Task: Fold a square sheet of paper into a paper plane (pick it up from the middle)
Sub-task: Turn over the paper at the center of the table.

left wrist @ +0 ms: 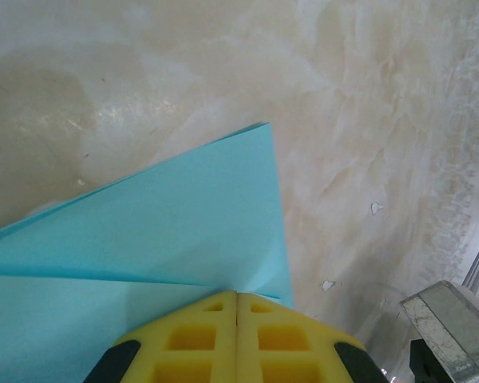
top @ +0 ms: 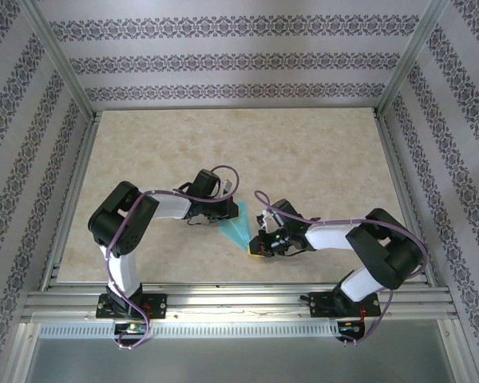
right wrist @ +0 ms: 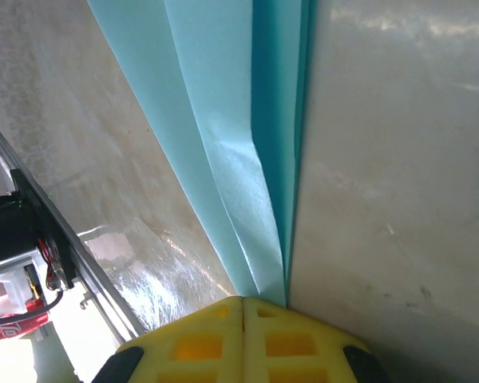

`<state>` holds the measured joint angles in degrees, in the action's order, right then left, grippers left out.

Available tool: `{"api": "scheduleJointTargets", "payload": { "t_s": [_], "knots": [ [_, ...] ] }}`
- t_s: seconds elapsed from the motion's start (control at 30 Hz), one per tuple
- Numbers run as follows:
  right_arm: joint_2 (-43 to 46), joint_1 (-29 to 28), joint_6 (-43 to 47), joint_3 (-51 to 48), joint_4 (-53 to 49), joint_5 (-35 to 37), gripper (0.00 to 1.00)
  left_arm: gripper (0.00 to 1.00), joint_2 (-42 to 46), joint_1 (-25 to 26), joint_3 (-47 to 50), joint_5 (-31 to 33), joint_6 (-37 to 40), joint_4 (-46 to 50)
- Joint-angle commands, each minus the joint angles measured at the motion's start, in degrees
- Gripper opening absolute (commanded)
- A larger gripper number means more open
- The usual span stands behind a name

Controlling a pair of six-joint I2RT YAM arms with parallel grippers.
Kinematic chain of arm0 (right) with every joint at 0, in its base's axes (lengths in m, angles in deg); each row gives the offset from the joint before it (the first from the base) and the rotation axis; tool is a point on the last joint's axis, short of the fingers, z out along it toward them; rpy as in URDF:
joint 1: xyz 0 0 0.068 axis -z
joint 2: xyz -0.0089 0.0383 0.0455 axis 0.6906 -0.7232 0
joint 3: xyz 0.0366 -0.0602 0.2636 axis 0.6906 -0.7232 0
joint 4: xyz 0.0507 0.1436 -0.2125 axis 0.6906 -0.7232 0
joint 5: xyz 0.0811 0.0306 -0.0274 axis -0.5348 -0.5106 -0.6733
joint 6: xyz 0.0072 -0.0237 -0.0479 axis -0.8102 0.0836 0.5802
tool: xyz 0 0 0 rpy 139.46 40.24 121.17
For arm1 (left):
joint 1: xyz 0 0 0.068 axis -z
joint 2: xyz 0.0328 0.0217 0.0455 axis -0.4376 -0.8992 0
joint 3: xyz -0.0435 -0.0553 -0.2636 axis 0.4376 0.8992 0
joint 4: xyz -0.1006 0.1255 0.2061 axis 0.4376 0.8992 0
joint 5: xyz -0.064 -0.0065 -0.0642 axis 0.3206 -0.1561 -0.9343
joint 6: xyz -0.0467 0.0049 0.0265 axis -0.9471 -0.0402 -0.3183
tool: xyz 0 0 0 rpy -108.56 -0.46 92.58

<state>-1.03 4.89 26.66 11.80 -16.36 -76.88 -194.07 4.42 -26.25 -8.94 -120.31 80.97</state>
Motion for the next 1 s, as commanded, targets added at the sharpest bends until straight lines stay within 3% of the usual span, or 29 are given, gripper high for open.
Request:
{"api": "scheduleJointTargets", "payload": {
  "t_s": [0.0, 0.4, 0.6, 0.77, 0.97],
  "knots": [
    [2.3, -0.3, -1.3, -0.5, -2.0, 0.0, 0.00, 0.04, -0.3, -0.7, 0.4, 3.8, 0.9, 3.9],
    [-3.2, -0.1, -2.0, 0.1, -0.2, 0.2, 0.03, 0.04, -0.2, -0.7, 0.9, 3.1, -0.3, 2.4],
    [7.0, 0.7, -5.3, -0.7, -2.7, 1.8, 0.10, 0.03, 1.1, -0.9, 1.2, 4.7, -1.2, 2.8],
    [13.9, 1.4, -15.2, -4.3, -2.9, 8.7, 0.22, 0.03, 2.2, -1.5, 2.7, 5.5, -4.0, 1.7],
    [17.3, 0.6, -22.0, -6.1, -2.9, 9.0, 0.29, 0.03, 2.7, -1.9, 4.6, 5.5, -7.5, -1.0]
  ]
}}
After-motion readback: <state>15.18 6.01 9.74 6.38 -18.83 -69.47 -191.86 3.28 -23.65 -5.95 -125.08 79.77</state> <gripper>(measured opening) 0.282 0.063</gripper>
